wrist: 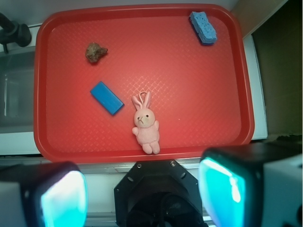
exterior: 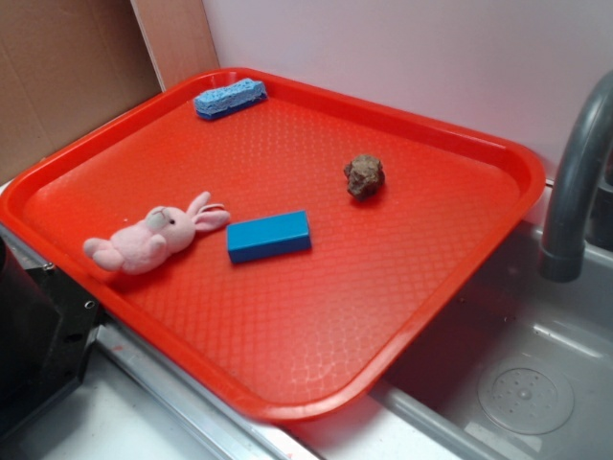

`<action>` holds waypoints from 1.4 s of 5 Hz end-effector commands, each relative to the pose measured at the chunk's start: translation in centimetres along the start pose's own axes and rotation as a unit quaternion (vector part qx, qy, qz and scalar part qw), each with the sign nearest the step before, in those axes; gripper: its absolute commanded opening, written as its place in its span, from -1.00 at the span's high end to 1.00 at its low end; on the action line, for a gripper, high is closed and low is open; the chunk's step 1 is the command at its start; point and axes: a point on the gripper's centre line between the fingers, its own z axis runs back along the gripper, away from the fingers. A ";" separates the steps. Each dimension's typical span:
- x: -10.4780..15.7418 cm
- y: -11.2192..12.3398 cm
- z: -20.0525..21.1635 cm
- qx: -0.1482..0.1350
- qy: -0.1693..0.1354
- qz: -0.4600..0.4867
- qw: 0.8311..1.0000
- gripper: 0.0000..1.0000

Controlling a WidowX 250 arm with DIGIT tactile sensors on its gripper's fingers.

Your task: Grab the pink bunny.

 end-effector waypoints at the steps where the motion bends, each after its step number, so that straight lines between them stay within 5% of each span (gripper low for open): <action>1: 0.0 0.0 0.0 0.000 0.000 0.000 1.000 -1.00; 3: 1.1 1.3 -10.1 0.020 0.019 0.000 1.000 -1.00; 6: -1.9 0.8 -23.8 0.005 0.058 -0.050 0.997 -1.00; 7: -2.2 0.7 -24.0 0.006 0.057 -0.062 0.996 1.00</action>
